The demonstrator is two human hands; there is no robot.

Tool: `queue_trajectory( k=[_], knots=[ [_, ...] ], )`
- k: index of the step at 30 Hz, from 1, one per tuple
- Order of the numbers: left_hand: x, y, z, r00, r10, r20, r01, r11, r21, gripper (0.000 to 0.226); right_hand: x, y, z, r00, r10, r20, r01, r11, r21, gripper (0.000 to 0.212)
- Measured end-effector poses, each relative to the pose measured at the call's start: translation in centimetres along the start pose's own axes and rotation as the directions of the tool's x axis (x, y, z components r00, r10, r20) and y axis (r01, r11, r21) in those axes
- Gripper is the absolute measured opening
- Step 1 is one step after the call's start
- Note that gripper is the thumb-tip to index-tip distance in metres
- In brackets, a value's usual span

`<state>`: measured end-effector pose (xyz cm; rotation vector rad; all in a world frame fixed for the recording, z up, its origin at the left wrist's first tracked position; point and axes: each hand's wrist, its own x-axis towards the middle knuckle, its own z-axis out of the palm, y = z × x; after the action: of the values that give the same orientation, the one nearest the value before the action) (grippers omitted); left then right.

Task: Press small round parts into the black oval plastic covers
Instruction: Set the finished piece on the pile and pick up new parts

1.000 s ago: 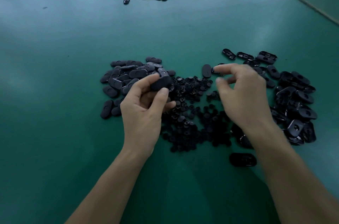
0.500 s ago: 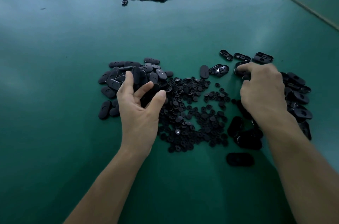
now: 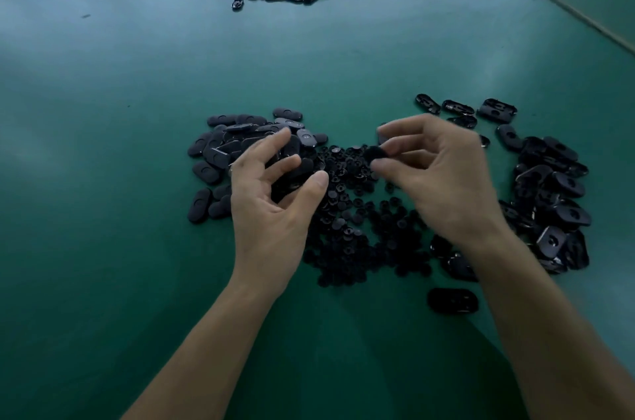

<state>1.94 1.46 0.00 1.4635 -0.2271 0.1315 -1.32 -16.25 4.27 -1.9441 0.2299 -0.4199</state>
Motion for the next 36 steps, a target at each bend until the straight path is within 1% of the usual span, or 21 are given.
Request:
queue_trajectory(
  k=[2,4,6,8,10,12,14,16,17,19,21,26,28,30,32,34,36],
  knots=[
    [0.0,0.1,0.1,1.000,-0.002,0.027,0.001,1.000,0.007,0.034,-0.6,-0.2,1.1,0.995,-0.050,0.089,0.040,0.993,0.115,0.035],
    [-0.1,0.3,0.1,0.996,-0.002,0.090,-0.001,1.000,0.029,0.023,-1.0,-0.1,1.9,0.980,-0.103,0.172,0.067,0.977,0.202,0.034],
    [-0.2,0.5,0.1,0.987,0.001,0.159,-0.005,1.000,0.027,0.018,-1.4,0.1,2.5,0.962,-0.143,0.235,0.078,0.961,0.264,0.033],
    [-0.2,0.6,0.1,0.982,-0.003,0.190,0.001,1.000,0.010,0.014,-1.7,0.3,2.8,0.952,-0.174,0.251,0.102,0.955,0.277,0.033],
    [-0.2,0.5,0.1,0.987,-0.002,0.163,0.001,1.000,0.003,0.014,-1.9,0.5,2.9,0.962,-0.172,0.214,0.110,0.956,0.271,0.034],
    [-0.1,0.4,0.2,0.992,-0.012,0.125,0.014,1.000,-0.014,0.014,-2.0,0.6,2.8,0.976,-0.148,0.157,0.111,0.969,0.218,0.035],
    [-0.1,0.4,0.2,0.994,-0.030,0.106,0.036,0.998,-0.050,0.012,-2.1,0.8,2.6,0.978,-0.162,0.133,0.154,0.985,0.072,0.031],
    [-0.1,0.3,0.2,0.995,-0.035,0.088,0.042,0.997,-0.072,0.012,-2.3,0.8,2.5,0.974,-0.173,0.144,0.183,0.981,-0.059,0.021],
    [-0.1,0.3,0.2,0.996,-0.034,0.077,0.041,0.996,-0.082,0.013,-2.4,0.7,2.5,0.975,-0.166,0.147,0.178,0.982,-0.069,0.016],
    [-0.1,0.2,0.1,0.998,-0.032,0.060,0.038,0.995,-0.093,0.015,-2.5,0.7,2.6,0.977,-0.157,0.143,0.163,0.986,-0.033,0.008],
    [-0.1,0.3,0.1,0.998,-0.032,0.061,0.037,0.996,-0.082,0.018,-2.5,0.6,2.6,0.979,-0.162,0.122,0.166,0.986,-0.016,0.008],
    [-0.3,0.5,0.1,0.990,-0.058,0.127,0.065,0.997,-0.048,0.020,-2.4,0.7,2.4,0.982,-0.173,0.082,0.173,0.985,0.004,0.016],
    [-0.2,0.5,0.2,0.992,-0.062,0.111,0.068,0.996,-0.052,0.019,-2.5,0.7,2.5,0.985,-0.166,0.045,0.168,0.985,-0.032,0.015],
    [-0.2,0.5,0.2,0.995,-0.065,0.082,0.071,0.995,-0.074,0.019,-2.5,0.8,2.6,0.986,-0.169,0.004,0.168,0.977,-0.128,0.015],
    [-0.1,0.5,0.3,0.996,-0.070,0.049,0.075,0.993,-0.092,0.019,-2.6,1.0,2.4,0.985,-0.169,0.027,0.170,0.951,-0.258,0.013],
    [0.0,0.4,0.3,0.997,-0.076,0.021,0.078,0.991,-0.105,0.020,-2.6,1.2,2.3,0.985,-0.142,0.098,0.169,0.909,-0.381,0.013],
    [0.1,0.3,0.3,0.997,-0.077,0.011,0.078,0.991,-0.109,0.021,-2.7,1.3,2.3,0.979,-0.123,0.161,0.185,0.868,-0.460,0.016]
  ],
)
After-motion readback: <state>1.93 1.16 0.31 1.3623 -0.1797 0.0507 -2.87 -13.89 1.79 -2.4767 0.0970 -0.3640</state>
